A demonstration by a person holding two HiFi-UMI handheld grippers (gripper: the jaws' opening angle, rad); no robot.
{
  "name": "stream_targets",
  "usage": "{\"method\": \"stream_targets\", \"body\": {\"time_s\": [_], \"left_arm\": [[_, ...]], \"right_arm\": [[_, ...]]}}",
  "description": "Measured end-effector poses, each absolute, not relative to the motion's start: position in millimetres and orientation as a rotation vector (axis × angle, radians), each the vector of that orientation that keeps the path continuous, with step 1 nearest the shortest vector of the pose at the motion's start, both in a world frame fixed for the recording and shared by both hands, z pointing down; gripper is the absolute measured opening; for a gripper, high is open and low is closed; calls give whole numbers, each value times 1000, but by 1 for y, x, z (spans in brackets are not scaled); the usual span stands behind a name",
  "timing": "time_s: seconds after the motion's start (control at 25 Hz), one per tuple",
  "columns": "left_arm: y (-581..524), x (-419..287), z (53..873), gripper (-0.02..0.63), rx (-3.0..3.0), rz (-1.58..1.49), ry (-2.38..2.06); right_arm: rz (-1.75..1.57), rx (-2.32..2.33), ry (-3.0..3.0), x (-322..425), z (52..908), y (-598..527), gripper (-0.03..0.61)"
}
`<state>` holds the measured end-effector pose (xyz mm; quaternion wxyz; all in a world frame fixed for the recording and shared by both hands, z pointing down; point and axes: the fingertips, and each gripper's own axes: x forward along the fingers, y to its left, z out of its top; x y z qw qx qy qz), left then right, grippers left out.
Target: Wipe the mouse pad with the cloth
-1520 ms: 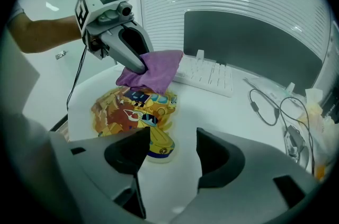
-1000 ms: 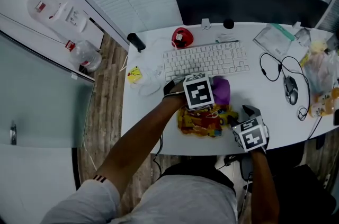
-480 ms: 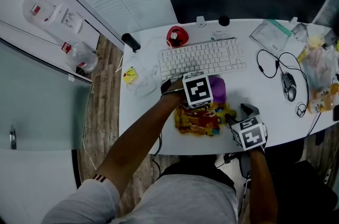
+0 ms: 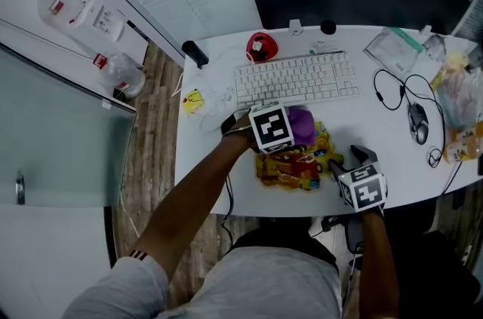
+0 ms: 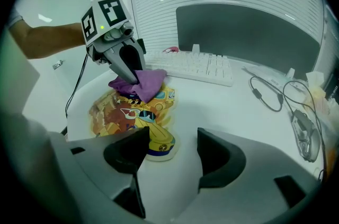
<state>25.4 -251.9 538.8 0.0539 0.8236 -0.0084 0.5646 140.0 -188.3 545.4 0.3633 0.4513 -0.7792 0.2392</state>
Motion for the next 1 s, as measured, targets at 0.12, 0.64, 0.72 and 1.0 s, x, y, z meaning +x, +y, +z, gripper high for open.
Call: {"method": "stream_targets", "body": {"time_s": [0.12,0.64,0.72,1.0], "left_arm": [[-247,6,540,81,2473,1702,-50],[-230,-68,538,81,2395,1710,-182],[-228,-70,533,81,2410,1693,-199],[-221,-37,505,81,2554,1586,-232]], "right_arm": [[615,1163,-2007,140,546,-188,245],[612,1164,-2015,140,547,-188,245],[612,1161,-2014,140,546,-188,245],[608,1163,-2015,140,547,-189,245]]}}
